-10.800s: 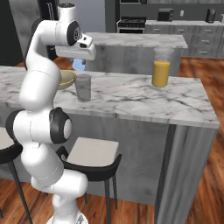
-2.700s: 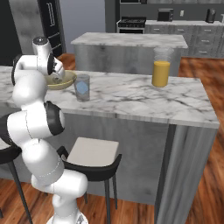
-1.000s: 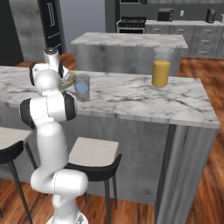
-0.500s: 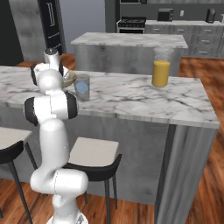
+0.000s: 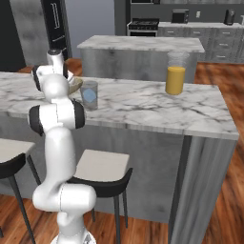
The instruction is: There are two ice cubes in the ice bowl. Place both ice cubes in the glass cup.
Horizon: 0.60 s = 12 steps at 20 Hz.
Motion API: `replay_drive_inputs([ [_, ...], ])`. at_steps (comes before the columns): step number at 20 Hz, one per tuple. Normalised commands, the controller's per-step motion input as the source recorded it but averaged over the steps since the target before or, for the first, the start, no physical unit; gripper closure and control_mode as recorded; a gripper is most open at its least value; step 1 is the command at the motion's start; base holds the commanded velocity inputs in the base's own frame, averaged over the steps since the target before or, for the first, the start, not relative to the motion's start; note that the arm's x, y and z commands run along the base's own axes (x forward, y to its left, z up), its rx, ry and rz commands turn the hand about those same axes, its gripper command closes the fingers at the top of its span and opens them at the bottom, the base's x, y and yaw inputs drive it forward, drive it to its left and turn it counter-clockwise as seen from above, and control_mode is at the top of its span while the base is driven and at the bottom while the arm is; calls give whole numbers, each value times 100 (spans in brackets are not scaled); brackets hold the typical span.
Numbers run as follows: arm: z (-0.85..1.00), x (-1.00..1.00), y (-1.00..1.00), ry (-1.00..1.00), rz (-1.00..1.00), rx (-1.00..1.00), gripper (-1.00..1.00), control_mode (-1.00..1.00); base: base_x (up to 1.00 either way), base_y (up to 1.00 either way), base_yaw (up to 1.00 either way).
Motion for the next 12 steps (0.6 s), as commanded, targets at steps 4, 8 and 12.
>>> replay_drive_inputs([
  [4, 0, -45, -24, 19, -2, 0, 100, -100, 0, 0, 0],
  [8, 25, -45, -43, 4, -2, 2, 100, -100, 0, 0, 0],
  [12, 65, -40, -46, 0, 0, 9, 100, -100, 0, 0, 0],
])
